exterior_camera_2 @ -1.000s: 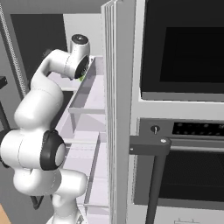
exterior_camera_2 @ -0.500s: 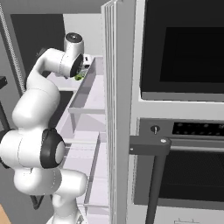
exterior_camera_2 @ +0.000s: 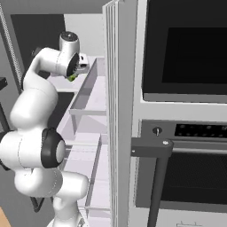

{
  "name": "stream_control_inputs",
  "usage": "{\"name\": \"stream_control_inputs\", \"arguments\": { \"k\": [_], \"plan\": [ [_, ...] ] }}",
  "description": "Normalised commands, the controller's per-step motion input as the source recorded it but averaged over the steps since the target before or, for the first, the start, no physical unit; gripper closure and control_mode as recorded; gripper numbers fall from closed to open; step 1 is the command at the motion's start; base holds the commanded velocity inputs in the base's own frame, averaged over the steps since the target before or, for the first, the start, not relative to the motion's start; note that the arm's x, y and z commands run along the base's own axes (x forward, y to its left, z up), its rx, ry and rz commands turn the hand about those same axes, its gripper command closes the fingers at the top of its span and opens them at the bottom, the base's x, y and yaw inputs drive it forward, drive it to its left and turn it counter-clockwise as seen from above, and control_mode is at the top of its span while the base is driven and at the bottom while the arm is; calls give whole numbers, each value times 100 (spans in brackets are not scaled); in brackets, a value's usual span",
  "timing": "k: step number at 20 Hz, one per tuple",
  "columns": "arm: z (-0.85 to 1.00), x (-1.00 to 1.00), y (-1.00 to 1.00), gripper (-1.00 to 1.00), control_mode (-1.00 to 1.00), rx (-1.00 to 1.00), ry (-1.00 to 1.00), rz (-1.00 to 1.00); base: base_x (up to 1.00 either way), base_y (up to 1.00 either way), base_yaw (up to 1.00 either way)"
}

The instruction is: Grab a lemon wedge from the fridge and one ice cube from the ice bowl, and put them in the glass of lemonade.

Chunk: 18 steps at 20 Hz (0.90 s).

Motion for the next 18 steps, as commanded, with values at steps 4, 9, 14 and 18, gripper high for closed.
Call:
{"name": "stream_control_inputs", "arguments": {
  "k": [4, 9, 14, 18],
  "plan": [
    [0, -24, 1, 100, -100, 0, 0, 0, 0, 0, 0],
    [0, -89, 0, 100, -100, 0, -5, -2, 0, 0, 0],
    [0, -100, 0, 100, -100, 0, -1, -9, 0, 0, 0],
    [0, -100, 0, 100, -100, 0, 0, -15, 0, 0, 0]
  ]
}}
